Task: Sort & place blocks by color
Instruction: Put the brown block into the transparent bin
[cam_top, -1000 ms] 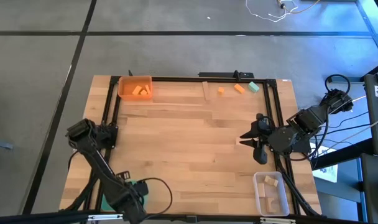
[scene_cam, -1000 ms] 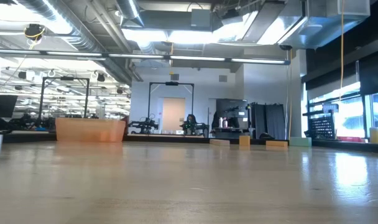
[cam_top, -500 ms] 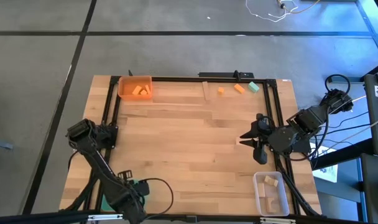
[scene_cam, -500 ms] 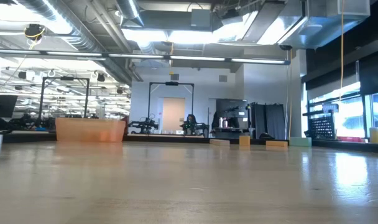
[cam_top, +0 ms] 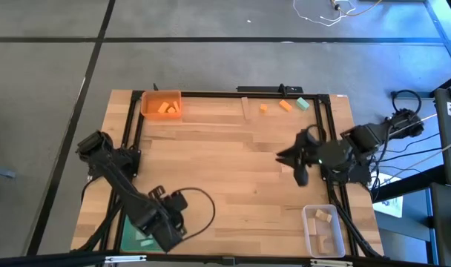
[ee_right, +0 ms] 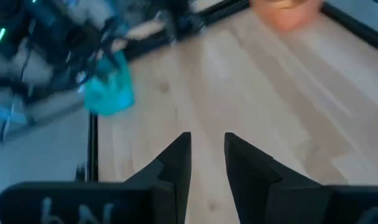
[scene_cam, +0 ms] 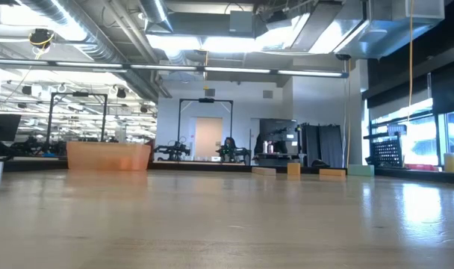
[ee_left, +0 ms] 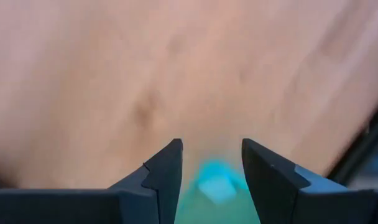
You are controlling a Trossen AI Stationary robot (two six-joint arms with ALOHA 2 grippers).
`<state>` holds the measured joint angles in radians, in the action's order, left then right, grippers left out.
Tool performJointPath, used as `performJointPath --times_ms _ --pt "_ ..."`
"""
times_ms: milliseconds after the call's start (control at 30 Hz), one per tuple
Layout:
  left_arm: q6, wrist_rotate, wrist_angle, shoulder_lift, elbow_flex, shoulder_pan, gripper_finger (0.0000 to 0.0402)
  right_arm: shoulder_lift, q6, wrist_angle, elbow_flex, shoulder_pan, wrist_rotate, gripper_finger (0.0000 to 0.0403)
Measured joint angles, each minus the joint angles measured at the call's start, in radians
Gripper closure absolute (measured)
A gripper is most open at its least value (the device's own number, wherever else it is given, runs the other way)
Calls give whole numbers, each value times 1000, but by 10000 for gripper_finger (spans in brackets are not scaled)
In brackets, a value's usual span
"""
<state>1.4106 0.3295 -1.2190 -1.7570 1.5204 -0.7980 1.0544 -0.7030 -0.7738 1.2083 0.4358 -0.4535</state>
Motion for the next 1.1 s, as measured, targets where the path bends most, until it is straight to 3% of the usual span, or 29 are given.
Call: performJointPath --times_ms 233,400,567,933,1100 --pt "-64 124 -38 49 1 101 245 58 -56 -21 1 -259 47 314" --pt "-144 96 -36 85 1 250 245 132 -102 -27 1 -452 192 314" --pt "-344 88 -11 143 1 435 245 219 6 -29 0 -627 265 314" --pt "-724 -49 115 222 1 899 245 433 338 69 0 -997 397 315" --pt "-886 -216 245 206 1 1058 245 533 382 145 0 -1064 436 315"
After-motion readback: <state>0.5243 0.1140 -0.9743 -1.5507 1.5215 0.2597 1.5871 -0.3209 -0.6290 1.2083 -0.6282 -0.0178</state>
